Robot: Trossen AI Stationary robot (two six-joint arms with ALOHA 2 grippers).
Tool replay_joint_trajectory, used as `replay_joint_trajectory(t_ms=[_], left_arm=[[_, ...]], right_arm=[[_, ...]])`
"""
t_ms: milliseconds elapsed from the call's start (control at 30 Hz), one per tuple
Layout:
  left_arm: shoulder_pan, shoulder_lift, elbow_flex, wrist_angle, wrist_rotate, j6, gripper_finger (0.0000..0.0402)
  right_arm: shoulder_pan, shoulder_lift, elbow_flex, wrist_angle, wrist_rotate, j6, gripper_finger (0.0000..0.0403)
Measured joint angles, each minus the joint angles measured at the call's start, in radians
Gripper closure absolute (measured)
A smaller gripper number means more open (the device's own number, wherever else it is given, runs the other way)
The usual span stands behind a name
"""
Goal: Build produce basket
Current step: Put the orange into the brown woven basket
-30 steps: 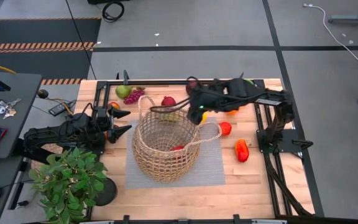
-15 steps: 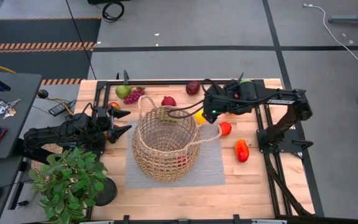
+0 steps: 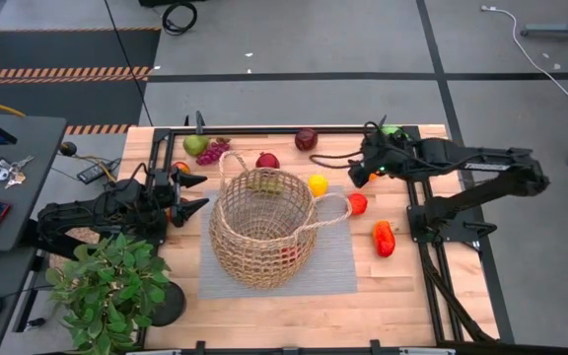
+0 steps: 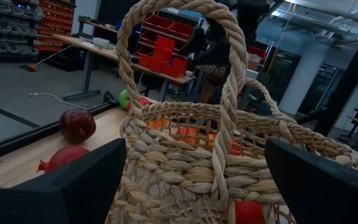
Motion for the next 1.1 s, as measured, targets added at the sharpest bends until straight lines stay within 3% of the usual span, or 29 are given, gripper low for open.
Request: replay_joint_trajectory(t_ms=[167,333,700,867,1100], left_arm=[[0.0,0.0,0.0,0.0,0.0,0.0,0.0012],[0.0,0.0,0.0,0.0,0.0,0.0,0.0012],[0.0,0.0,0.0,0.0,0.0,0.0,0.0012],[0.0,0.0,0.0,0.0,0.0,0.0,0.0012],[0.0,0.0,0.0,0.0,0.0,0.0,0.0012]], right_arm=[[-0.109,-0.075,-0.164,0.132,-0.067,-0.017,0.001],[-0.236,-0.065,-0.269,0.203,-0.18,-0.035,0.001],[-0.503,-0.032,-0.271,0.224,-0.437,-0.244,0.001],[-0.511,-0.005,-0.285,0.241,-0.519,-0.273,0.001],[-0.471,0.015,-0.358,0.324,-0.476,-0.24,0.0009]])
